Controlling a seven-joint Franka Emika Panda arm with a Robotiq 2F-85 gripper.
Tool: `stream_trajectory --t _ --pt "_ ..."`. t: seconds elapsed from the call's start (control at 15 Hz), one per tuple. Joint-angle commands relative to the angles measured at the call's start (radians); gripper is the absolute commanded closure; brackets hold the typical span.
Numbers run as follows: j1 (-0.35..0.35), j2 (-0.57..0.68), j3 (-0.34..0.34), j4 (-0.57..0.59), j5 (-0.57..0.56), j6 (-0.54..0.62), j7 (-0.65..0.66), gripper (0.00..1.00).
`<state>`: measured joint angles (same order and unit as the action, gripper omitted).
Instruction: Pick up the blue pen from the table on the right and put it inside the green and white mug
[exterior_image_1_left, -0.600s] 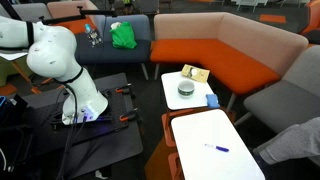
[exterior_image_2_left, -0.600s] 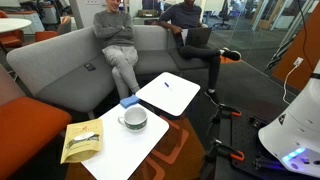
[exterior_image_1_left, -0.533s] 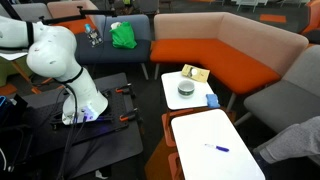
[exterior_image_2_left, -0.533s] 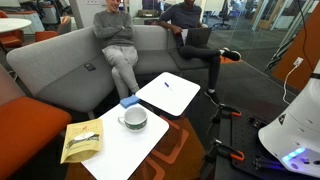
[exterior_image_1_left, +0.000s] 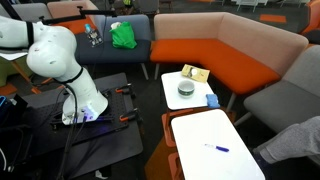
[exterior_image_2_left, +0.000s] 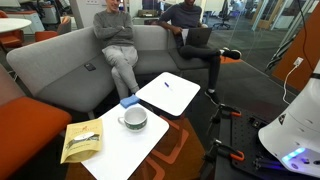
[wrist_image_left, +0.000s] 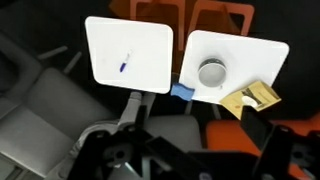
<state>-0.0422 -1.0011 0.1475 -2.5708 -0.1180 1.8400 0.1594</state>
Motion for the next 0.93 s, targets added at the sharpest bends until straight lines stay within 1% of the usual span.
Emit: stream_trajectory --t 0.0,0.07,0.2,0.4,0.53,0.67,0.87 --pt "-0.07 0.083 -0.004 0.018 -0.026 0.089 0.125 0.0" --pt "-0.098 0.121 -0.015 0.028 -0.034 0.117 0.155 0.0" --pt "-0.178 0.225 -0.036 0.046 -0.081 0.204 0.208 0.0" --pt "-0.3 0.445 -0.093 0.094 -0.149 0.324 0.272 0.0" --pt "-0.349 0.593 -0.126 0.148 -0.171 0.355 0.325 0.0" --pt "-0.367 0.736 -0.156 0.21 -0.196 0.393 0.392 0.0" --pt "-0.327 0.923 -0.216 0.316 -0.179 0.392 0.413 0.0"
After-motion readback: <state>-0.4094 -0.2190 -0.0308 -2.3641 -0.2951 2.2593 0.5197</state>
